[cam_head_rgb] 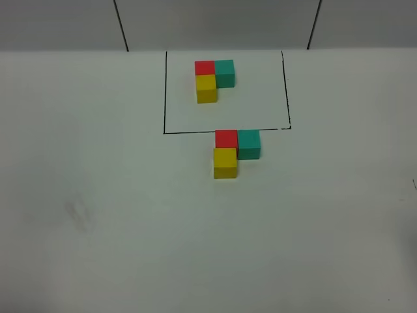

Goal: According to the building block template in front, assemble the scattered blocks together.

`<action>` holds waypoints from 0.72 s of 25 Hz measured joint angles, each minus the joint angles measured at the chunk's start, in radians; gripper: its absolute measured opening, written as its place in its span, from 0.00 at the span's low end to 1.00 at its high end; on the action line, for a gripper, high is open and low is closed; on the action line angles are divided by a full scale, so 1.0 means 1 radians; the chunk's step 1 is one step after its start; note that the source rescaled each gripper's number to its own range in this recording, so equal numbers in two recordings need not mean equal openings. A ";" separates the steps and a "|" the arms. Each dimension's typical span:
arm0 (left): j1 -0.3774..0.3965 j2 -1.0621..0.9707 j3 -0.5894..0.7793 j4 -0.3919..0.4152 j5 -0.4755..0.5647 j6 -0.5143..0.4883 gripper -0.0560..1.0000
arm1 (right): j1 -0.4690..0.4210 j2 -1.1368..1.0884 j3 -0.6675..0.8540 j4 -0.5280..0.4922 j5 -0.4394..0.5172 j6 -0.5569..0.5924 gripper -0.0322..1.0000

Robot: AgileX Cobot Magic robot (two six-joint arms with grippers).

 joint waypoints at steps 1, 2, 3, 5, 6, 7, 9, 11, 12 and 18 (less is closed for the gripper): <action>0.000 0.000 0.000 0.000 0.000 0.000 0.78 | 0.032 -0.044 0.034 0.000 -0.017 0.000 1.00; 0.000 0.000 0.000 0.000 0.000 0.000 0.78 | 0.063 -0.078 0.068 0.000 -0.034 0.003 1.00; 0.000 0.000 0.000 0.000 0.000 0.000 0.78 | 0.103 -0.118 0.094 0.004 -0.047 0.008 1.00; 0.000 0.000 0.000 0.000 0.000 0.000 0.78 | 0.166 -0.182 0.149 0.008 -0.055 0.029 1.00; 0.000 0.000 0.000 0.000 0.000 0.000 0.78 | 0.187 -0.216 0.169 0.011 -0.058 0.045 1.00; 0.000 0.000 0.000 0.000 0.000 0.000 0.78 | 0.202 -0.252 0.192 0.013 -0.059 0.060 1.00; 0.000 0.000 0.000 0.000 0.000 0.000 0.78 | 0.214 -0.325 0.230 0.021 -0.058 0.080 1.00; 0.000 0.000 0.000 0.000 0.000 0.000 0.78 | 0.215 -0.417 0.257 0.023 -0.057 0.086 1.00; 0.000 0.000 0.000 0.000 0.000 0.000 0.78 | 0.215 -0.457 0.270 0.023 -0.057 0.086 1.00; 0.000 0.000 0.000 0.000 0.000 0.006 0.78 | 0.215 -0.720 0.313 0.023 -0.054 0.079 1.00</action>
